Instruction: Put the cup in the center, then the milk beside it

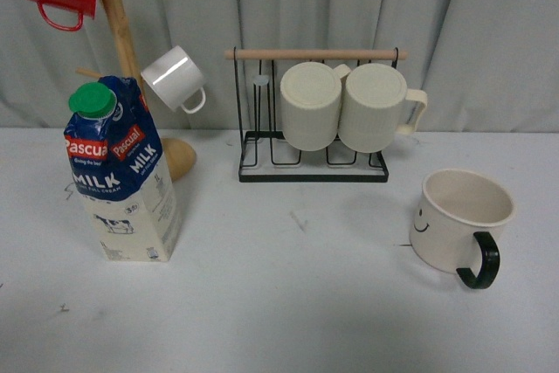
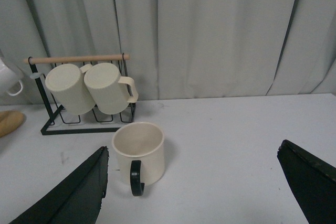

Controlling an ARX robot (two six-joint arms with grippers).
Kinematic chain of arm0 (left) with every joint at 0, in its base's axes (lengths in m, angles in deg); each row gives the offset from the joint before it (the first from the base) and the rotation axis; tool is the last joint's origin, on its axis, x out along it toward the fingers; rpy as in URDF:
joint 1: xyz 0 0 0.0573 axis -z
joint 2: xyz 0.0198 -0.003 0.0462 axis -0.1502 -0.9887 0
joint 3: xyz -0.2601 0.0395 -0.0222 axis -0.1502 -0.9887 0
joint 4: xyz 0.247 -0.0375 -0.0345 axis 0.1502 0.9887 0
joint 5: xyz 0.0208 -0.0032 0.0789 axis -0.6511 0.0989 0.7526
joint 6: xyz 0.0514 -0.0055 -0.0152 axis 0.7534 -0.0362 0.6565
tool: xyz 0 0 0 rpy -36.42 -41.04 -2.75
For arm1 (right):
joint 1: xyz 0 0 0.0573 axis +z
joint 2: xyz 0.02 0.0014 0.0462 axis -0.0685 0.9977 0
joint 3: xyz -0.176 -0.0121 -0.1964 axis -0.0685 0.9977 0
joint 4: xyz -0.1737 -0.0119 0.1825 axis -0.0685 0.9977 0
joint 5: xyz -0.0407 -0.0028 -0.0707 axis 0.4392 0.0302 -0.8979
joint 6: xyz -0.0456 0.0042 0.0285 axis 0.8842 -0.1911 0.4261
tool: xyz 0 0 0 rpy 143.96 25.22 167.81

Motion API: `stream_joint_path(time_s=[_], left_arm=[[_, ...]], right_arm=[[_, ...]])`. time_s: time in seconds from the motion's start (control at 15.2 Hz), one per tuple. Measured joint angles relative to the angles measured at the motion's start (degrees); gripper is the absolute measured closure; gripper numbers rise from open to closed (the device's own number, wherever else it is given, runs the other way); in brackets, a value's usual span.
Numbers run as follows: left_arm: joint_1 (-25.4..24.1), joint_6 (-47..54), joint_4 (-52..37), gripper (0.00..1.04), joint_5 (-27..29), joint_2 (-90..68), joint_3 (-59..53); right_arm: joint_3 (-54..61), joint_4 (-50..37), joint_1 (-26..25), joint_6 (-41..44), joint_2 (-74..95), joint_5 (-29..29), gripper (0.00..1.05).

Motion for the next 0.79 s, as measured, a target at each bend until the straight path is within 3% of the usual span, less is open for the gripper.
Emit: stream_joint_path(time_s=[0.79], left_arm=[[0.0,0.0,0.0,0.07,0.0,0.0,0.0]], right_arm=[[0.0,0.0,0.0,0.0,0.0,0.0,0.07]])
